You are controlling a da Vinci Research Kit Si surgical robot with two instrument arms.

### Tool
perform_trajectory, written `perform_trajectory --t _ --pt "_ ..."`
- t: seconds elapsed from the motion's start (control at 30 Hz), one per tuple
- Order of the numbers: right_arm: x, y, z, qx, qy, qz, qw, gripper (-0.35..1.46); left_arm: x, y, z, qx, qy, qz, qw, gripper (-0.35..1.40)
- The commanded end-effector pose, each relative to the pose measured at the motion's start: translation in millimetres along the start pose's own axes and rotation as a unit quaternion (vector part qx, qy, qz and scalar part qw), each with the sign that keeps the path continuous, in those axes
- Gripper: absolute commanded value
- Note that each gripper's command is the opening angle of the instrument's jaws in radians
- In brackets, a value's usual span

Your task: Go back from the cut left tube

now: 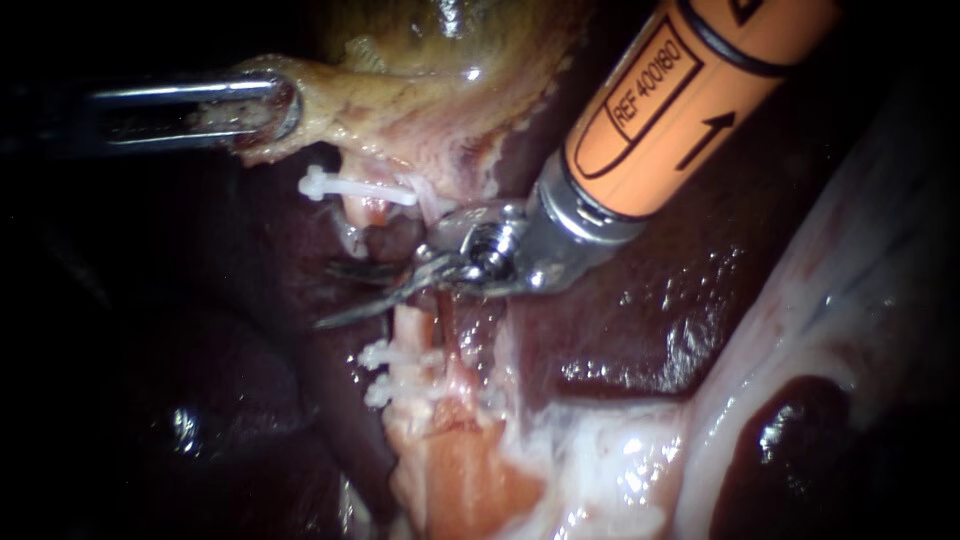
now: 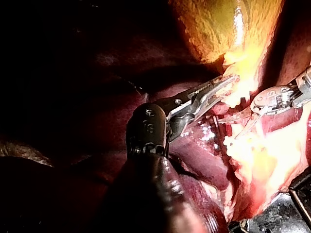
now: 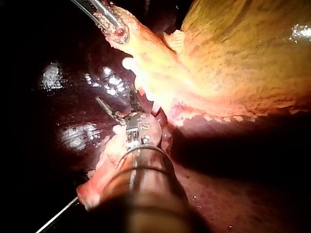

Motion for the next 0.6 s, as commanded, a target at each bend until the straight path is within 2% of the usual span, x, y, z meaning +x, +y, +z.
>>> perform_trajectory --t 0.03,0.07,0.17,0.3,0.43,0.6 --pt "0.0 0.0 0.0 0.000 0.000 -0.001 1.0000 1.40 0.0 0.0 0.0 0.000 0.000 0.000 1.0000 -0.35" --pt "0.0 0.0 0.0 0.000 0.000 -0.001 1.0000 1.40 0.0 0.0 0.0 0.000 0.000 0.000 1.0000 -0.35" --pt "0.1 -0.1 -0.1 -0.011 0.004 -0.039 0.9992 1.43 0.0 0.0 0.0 0.000 0.000 0.000 1.0000 -0.35" --pt "-0.4 -0.9 -1.2 -0.015 0.003 -0.105 0.9943 1.43 0.0 0.0 0.1 0.000 0.000 0.000 1.0000 -0.35" --pt "-2.3 -2.6 -4.5 -0.029 0.006 -0.155 0.9875 1.43 0.0 0.0 0.0 0.000 0.000 0.000 1.0000 -0.35" --pt "-5.1 -3.7 -9.9 -0.081 0.016 -0.186 0.9791 1.43 0.0 -0.1 0.0 0.000 0.000 0.000 1.0000 -0.35"
